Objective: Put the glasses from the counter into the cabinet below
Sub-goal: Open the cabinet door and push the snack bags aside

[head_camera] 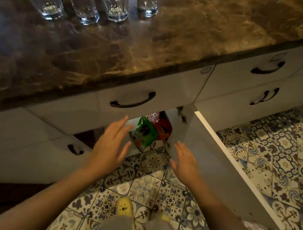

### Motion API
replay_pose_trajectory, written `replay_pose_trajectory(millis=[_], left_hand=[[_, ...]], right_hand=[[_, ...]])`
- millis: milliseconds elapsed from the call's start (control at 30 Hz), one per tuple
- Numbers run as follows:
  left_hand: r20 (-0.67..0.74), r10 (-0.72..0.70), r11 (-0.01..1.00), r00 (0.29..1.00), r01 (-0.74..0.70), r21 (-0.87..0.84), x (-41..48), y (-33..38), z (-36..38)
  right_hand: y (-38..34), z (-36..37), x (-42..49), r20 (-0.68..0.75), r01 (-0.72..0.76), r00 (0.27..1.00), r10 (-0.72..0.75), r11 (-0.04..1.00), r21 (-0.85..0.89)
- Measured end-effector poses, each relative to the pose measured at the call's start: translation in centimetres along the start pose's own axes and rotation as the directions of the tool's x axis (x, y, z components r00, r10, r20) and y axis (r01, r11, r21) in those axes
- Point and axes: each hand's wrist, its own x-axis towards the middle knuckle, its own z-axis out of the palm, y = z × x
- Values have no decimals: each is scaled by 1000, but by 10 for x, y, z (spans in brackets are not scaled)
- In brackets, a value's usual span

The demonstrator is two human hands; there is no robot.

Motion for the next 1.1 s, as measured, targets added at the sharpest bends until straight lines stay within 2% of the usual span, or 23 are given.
replay_pose_trajectory(millis=[67, 100, 167, 233, 300, 333, 433, 533, 700, 800, 833, 933, 967, 1033, 1100], left_hand=[[214, -91, 986, 973, 119, -120, -13, -3, 25], [324, -138, 974, 936, 188, -128, -16, -8, 40], [540, -179, 971, 822, 236, -38, -16, -22, 72], [698, -215, 968, 683, 245, 58, -12, -39, 106], [787, -247, 960, 565, 251, 122, -8, -57, 146], [808, -262, 956, 527, 258, 141, -8, -65, 166], [829, -307, 939, 467, 288, 186, -9, -90, 228], [832, -343, 922, 437, 328, 208, -6, -115, 289], [833, -353, 909, 426, 369, 196, 15, -161, 381], [845, -368, 860, 387, 487, 152, 26, -186, 438], [837, -373, 838, 401, 533, 118, 29, -196, 456], [763, -383, 850, 520, 521, 71, 45, -223, 507], [741, -383, 866, 551, 494, 80, 52, -231, 521], [689, -378, 899, 619, 422, 114, 64, -247, 547], [601, -387, 908, 699, 401, 117, 76, -263, 571]], right_hand=[[-5, 18, 9, 188, -86, 980, 67, 992, 94], [-5, 26, 14, 291, -137, 952, 98, 984, 116], [1, 40, 23, 480, -217, 866, 140, 970, 109], [12, 56, 36, 592, -223, 791, 158, 974, 38], [26, 76, 52, 628, -198, 761, 165, 980, -17], [33, 88, 59, 637, -195, 752, 170, 980, -33], [55, 127, 82, 653, -188, 737, 175, 981, -50], [77, 171, 108, 666, -203, 726, 170, 979, -30], [105, 243, 168, 661, -223, 728, 182, 975, -23], [120, 281, 205, 642, -220, 742, 191, 975, -35], [127, 292, 216, 640, -225, 744, 194, 974, -34], [145, 323, 250, 667, -285, 714, 210, 958, 3], [148, 331, 261, 646, -290, 738, 195, 956, 43], [155, 349, 284, 514, -252, 848, 129, 952, 176], [159, 364, 306, 440, -211, 895, 75, 940, 268]])
